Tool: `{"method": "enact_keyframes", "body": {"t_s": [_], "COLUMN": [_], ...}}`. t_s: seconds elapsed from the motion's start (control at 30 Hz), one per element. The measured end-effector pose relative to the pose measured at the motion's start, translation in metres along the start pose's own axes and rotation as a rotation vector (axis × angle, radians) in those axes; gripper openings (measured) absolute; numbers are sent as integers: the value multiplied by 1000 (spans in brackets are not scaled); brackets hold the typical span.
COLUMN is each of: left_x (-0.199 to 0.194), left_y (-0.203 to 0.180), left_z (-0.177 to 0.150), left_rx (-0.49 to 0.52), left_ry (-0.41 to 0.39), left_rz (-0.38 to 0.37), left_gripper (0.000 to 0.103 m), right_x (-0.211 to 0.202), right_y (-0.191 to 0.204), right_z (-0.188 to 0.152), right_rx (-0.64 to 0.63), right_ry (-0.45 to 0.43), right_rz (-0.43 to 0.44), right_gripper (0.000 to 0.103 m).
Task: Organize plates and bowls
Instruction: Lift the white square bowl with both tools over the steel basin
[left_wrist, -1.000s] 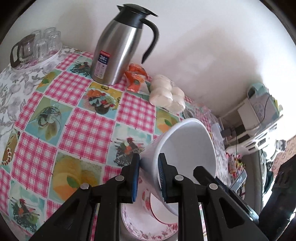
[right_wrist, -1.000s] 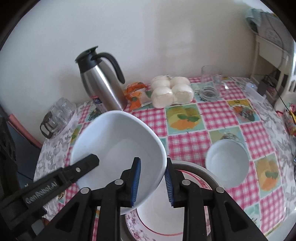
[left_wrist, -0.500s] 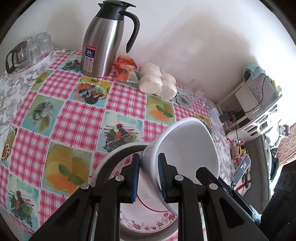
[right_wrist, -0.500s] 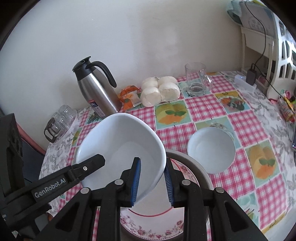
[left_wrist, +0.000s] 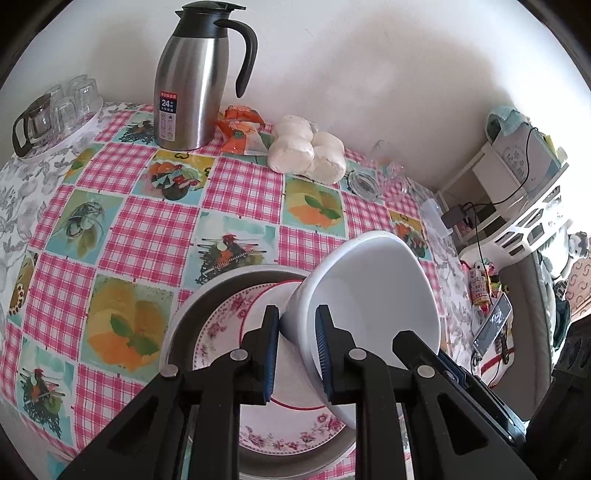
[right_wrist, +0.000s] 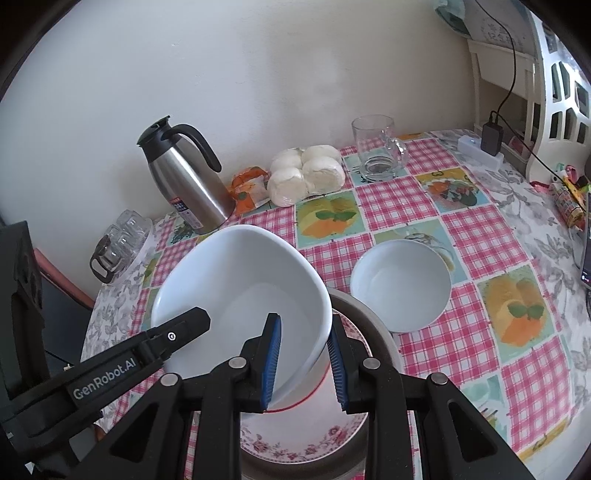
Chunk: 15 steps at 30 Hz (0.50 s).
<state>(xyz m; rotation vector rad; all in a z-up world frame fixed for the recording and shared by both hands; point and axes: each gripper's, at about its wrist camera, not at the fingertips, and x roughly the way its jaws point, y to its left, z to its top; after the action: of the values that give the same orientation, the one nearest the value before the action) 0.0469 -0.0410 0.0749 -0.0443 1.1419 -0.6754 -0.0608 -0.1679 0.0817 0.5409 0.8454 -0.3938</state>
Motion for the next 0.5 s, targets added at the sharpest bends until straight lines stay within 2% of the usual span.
{"method": "enact_keyframes", "body": {"t_s": [0.23,0.5], "left_x": [10,9], "left_y": [-4,4], "left_z": [-6,-5], "left_rx": [2,-21], "left_ry": [40,45], "left_rz": [17,30], "left_gripper": [21,21], "right_x": [5,11], "right_y": [-8,-1], "right_z": [-1,-5], "right_rx": [15,-4], "right_ry": [22,42], "right_rz": [-13,-6], "right_gripper": [29,29]}}
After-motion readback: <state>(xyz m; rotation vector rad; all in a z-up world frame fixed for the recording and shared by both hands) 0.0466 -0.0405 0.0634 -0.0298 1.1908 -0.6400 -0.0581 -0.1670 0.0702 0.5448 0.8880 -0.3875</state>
